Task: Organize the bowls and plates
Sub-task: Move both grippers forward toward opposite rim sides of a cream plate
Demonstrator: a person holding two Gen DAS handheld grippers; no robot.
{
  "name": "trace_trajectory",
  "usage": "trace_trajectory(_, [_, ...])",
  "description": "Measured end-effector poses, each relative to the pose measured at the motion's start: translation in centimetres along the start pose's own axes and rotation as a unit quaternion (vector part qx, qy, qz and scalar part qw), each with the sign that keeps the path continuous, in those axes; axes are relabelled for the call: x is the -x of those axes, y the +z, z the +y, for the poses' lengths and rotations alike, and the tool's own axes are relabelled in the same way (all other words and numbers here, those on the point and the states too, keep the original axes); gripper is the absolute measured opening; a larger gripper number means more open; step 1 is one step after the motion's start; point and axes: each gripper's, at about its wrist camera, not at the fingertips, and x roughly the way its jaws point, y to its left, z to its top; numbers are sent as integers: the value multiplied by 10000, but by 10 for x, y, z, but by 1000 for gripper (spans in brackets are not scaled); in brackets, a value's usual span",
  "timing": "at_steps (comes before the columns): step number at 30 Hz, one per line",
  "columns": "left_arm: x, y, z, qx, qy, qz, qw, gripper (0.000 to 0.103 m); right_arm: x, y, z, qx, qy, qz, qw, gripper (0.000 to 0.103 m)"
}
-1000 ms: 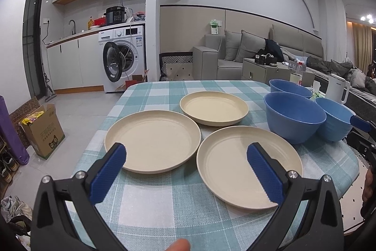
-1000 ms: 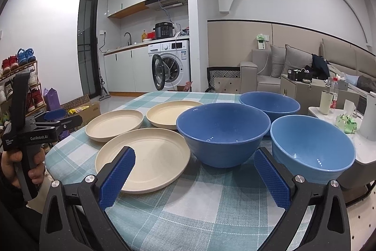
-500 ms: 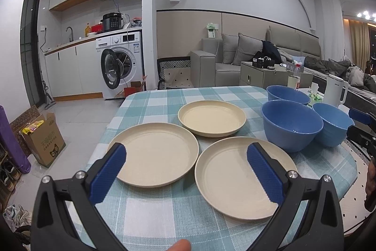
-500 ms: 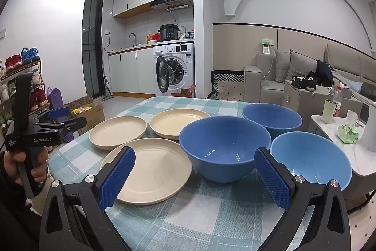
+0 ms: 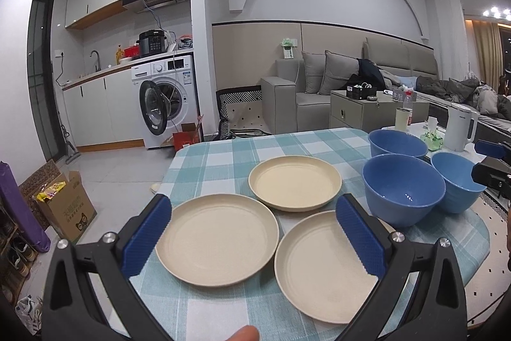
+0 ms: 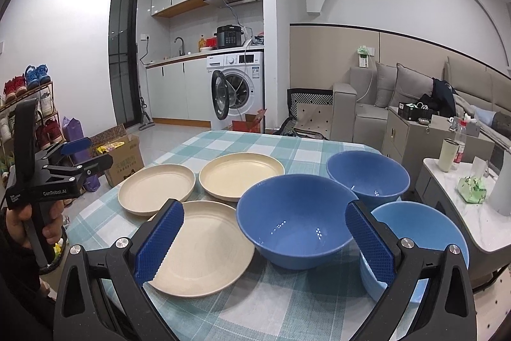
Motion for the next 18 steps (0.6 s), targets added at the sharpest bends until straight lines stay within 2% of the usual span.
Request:
trace_trajectory(14, [-33,23,17,181,87,161,9997,103,-28,50,-3,60,245,257,9994,103])
trace_trajectory(18, [-43,28,20,209,224,159,9994,103,-39,67,-7,71,294,346,9989,103])
